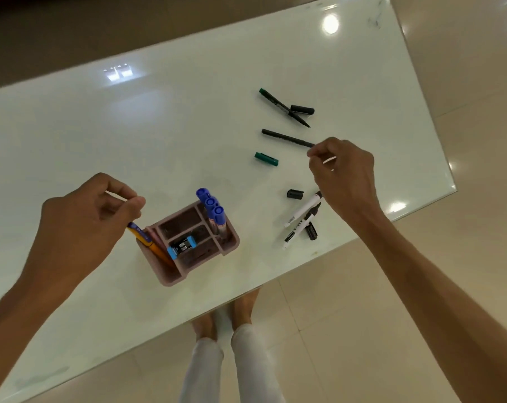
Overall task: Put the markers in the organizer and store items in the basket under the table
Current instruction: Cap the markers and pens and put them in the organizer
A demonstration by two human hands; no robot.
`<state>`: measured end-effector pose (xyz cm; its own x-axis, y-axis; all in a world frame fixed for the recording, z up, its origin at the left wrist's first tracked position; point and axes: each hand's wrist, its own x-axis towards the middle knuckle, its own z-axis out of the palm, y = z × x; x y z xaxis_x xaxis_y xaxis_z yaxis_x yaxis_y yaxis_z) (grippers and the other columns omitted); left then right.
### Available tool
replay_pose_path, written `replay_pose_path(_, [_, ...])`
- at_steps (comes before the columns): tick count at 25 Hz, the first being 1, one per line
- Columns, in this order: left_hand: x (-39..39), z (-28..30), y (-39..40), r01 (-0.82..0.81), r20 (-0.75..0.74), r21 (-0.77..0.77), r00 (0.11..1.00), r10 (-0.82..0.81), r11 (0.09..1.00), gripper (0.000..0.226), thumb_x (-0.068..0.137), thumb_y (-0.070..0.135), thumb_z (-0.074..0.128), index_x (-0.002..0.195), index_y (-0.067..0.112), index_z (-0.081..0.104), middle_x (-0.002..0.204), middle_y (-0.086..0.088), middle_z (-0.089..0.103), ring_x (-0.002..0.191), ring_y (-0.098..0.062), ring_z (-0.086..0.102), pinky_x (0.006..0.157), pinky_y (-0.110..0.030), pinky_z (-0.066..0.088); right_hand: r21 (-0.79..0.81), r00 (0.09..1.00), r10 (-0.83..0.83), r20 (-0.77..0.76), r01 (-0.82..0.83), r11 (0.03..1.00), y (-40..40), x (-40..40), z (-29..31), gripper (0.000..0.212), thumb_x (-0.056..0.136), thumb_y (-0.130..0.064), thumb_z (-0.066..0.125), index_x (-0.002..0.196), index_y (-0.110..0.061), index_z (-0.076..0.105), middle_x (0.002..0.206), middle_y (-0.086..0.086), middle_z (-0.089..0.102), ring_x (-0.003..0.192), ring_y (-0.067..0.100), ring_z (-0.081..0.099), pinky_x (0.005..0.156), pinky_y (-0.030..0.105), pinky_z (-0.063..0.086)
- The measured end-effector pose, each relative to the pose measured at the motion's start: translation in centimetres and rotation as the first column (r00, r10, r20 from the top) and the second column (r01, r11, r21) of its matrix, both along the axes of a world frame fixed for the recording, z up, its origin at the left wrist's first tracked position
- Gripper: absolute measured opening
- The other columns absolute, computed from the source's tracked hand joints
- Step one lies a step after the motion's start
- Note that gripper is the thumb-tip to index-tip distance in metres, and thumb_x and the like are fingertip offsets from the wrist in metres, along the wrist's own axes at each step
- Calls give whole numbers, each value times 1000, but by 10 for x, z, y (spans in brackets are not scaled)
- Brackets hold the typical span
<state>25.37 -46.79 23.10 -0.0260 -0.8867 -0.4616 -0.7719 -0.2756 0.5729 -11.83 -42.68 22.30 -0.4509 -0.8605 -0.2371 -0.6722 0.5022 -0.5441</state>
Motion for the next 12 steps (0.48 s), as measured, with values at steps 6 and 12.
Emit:
replay_pose_path(6, [-28,-2,-29,12,-46,-22,999,-13,1000,27,94,46,73,99,20,68,81,11,78,84,14,69,68,7,40,125,954,211,-213,-188,974,-34,-17,-41,34,100,-23,64,133,-23,70,120,4,66,100,25,69,82,45,60])
replay_pose_path(12, [-77,-2,-66,109,-81,-44,990,-112,993,18,95,41,73,98,24,69,83,13,77,83,7,72,68,6,39,233,903,333,-270,-274,933,-38,-18,-58,24,106,-23,58,116,-15,78,111,4,65,88,28,66,70,36,52])
